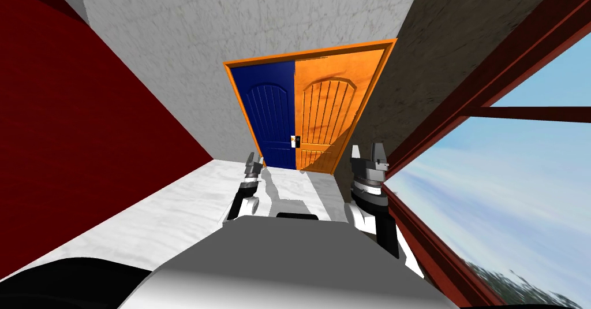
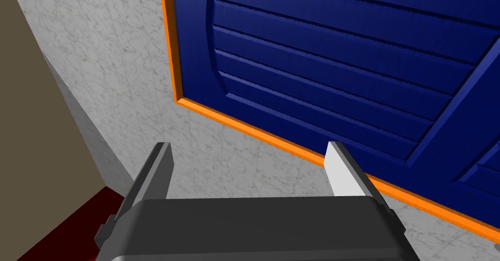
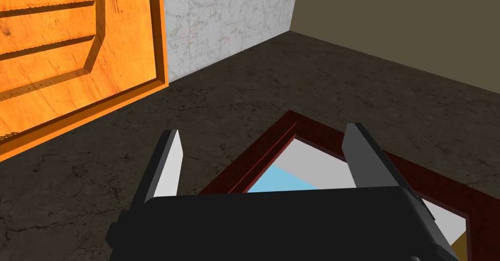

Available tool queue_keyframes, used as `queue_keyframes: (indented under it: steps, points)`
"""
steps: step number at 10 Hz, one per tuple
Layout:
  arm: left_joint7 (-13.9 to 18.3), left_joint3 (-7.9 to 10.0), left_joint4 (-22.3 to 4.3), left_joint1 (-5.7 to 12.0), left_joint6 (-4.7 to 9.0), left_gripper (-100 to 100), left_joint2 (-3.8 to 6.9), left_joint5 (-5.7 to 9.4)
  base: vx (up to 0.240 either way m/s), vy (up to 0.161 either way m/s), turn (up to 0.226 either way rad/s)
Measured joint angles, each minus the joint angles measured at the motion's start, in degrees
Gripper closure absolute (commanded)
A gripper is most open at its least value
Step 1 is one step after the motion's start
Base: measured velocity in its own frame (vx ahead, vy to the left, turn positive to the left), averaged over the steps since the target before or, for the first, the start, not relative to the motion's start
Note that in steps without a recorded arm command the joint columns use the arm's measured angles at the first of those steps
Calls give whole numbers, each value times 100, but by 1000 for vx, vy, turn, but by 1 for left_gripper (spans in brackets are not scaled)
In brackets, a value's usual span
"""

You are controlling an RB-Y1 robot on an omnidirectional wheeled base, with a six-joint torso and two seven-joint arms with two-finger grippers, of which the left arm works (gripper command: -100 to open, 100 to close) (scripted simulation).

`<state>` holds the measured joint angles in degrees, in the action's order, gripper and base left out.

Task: Pull the door open

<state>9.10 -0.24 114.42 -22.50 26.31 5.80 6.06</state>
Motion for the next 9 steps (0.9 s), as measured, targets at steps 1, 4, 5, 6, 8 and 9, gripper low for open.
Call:
queue_keyframes:
  steps: [1,4,5,6,8,9]
  points:
    - [-1,13,-141,77,-8,-100,24,-2,133,-37,-56]
    - [5,34,-514,236,-87,-100,115,-13,126,-33,-35]
    - [-7,31,-617,296,-130,-100,120,-25,97,-24,-41]
    - [1,56,-764,381,-148,-100,162,-18,99,-15,-40]
    - [-19,38,-970,457,-180,-100,170,-44,95,-30,-34]
    - [-24,47,-1097,526,-196,-100,189,-48,110,-23,-33]
